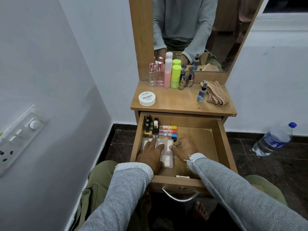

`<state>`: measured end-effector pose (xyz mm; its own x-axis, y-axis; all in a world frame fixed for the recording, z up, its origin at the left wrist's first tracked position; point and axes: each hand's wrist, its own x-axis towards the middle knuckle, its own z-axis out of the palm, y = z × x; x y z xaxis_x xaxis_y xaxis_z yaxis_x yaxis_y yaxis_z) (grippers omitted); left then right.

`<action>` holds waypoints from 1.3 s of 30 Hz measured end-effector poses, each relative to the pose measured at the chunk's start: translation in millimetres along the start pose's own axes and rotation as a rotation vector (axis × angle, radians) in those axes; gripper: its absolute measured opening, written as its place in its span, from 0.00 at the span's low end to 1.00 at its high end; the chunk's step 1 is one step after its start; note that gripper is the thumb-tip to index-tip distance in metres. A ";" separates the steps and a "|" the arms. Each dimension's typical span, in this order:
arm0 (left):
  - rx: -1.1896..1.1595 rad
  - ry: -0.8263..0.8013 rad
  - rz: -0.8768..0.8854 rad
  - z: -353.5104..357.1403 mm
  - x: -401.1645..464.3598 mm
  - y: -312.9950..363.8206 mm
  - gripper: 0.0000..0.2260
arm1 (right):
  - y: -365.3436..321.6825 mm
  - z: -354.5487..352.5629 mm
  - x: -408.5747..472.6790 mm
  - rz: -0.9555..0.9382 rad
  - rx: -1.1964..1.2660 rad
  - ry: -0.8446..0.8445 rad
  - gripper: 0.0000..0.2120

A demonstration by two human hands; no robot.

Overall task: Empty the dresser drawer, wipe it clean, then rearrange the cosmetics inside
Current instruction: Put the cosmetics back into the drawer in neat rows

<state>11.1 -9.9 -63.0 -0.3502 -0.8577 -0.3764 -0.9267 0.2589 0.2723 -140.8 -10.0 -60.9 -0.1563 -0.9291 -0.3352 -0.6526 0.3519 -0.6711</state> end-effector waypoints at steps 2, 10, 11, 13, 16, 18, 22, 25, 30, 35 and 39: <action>0.002 0.000 -0.001 -0.1 0.1 -0.1 0.34 | 1.2 0.3 1.2 -0.006 -0.007 -0.006 0.10; 0.005 0.006 -0.005 2.6 3.1 -1.4 0.33 | 3.1 0.7 2.0 -0.032 -0.011 -0.021 0.09; 0.009 0.003 -0.005 2.3 3.0 -1.2 0.34 | 3.4 0.9 2.4 -0.032 -0.010 -0.022 0.09; 0.019 -0.003 -0.005 2.0 2.9 -1.2 0.34 | 4.0 0.9 2.4 -0.036 -0.010 -0.020 0.09; 0.027 -0.008 -0.002 1.2 2.2 -1.2 0.34 | 4.3 1.2 2.5 -0.037 -0.013 -0.021 0.09; 0.024 -0.013 -0.002 0.9 2.3 -1.0 0.34 | 4.1 1.1 2.9 -0.029 -0.010 -0.026 0.09; 0.024 -0.017 -0.003 0.8 1.7 0.0 0.34 | 3.5 0.3 2.3 -0.032 -0.003 -0.041 0.09; 0.029 -0.024 -0.006 -0.2 0.6 0.2 0.34 | 3.3 -0.3 1.5 -0.040 -0.008 -0.038 0.09; 0.010 0.013 -0.003 -5.3 -4.2 2.7 0.32 | -1.3 -3.6 -3.5 -0.077 -0.067 0.038 0.13; -0.090 0.291 0.091 -18.4 -17.4 10.4 0.18 | 0.7 -26.7 -3.7 -0.163 -0.052 0.265 0.08; -0.163 0.412 0.121 -26.7 -23.0 13.9 0.11 | -6.3 -61.0 1.0 -0.269 -0.005 0.412 0.08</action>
<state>9.9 1.6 -26.8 -0.3405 -0.9393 0.0411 -0.8376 0.3229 0.4407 -182.1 -20.1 -16.7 -0.2615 -0.9551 0.1395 -0.7132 0.0938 -0.6946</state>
